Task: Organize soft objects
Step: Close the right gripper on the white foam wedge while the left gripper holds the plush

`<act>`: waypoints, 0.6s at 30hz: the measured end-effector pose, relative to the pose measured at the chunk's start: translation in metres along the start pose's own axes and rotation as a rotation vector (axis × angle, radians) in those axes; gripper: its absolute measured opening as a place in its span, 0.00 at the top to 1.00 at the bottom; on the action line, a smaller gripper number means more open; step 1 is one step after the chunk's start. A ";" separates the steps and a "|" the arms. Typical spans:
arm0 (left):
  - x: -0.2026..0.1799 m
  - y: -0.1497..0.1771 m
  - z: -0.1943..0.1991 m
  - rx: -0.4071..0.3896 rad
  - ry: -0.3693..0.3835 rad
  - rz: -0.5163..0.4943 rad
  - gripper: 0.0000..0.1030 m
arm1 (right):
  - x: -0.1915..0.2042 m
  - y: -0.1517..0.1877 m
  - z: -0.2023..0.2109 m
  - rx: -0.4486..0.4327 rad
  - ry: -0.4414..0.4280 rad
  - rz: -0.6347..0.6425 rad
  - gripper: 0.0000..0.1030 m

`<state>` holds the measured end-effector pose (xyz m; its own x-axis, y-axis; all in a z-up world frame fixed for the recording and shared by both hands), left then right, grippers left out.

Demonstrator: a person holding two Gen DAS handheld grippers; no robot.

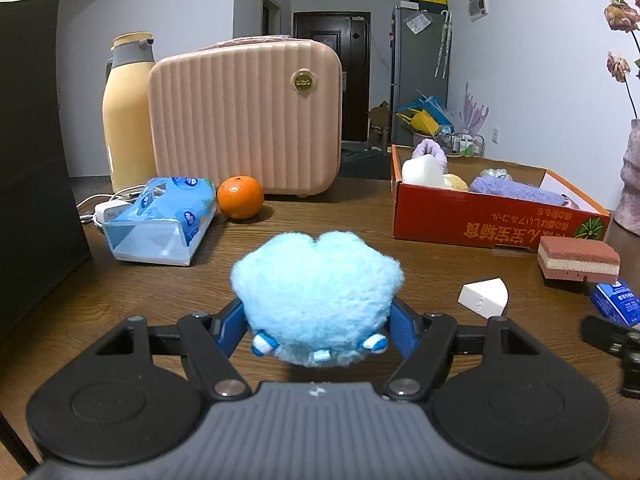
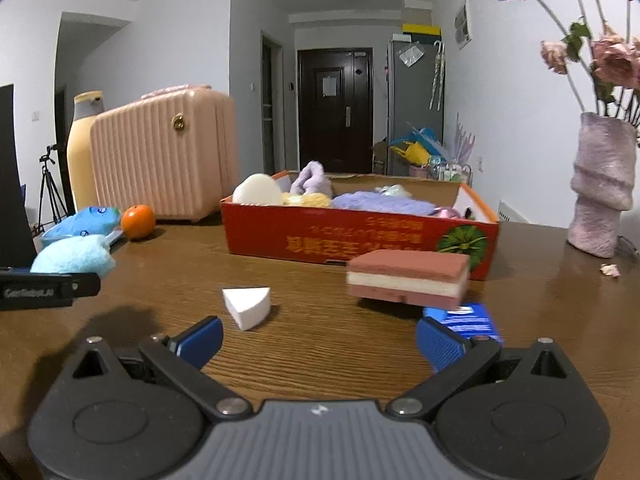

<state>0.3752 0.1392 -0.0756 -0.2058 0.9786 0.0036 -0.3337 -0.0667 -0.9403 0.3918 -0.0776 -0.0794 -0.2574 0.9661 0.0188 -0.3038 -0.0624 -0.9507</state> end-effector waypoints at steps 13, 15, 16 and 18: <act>0.029 -0.003 -0.003 0.000 0.016 0.017 0.30 | 0.042 0.002 -0.066 0.103 0.001 0.004 0.00; 0.035 -0.002 -0.006 0.005 0.019 0.019 0.30 | 0.046 0.002 -0.077 0.119 0.010 0.014 0.02; 0.037 -0.003 -0.007 0.004 0.018 0.018 0.30 | 0.048 0.003 -0.082 0.130 0.010 0.014 0.02; 0.043 -0.004 -0.009 0.001 0.016 0.016 0.30 | 0.052 0.003 -0.089 0.148 0.005 0.011 0.08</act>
<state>0.3756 0.1827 -0.0749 -0.1966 0.9803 -0.0170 -0.3313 -0.0828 -0.9399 0.4595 -0.0056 -0.1087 -0.2572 0.9663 0.0067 -0.4333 -0.1092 -0.8946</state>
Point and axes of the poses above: each gripper's, at about its wrist camera, not at the fingertips, and z roughly against the way its jaws point, x to its left, y to its underside, the point moved 9 cm from there along -z, roughly the way its jaws point, and after that the axes turned 9 degrees about -x, right-handed, at the moved point
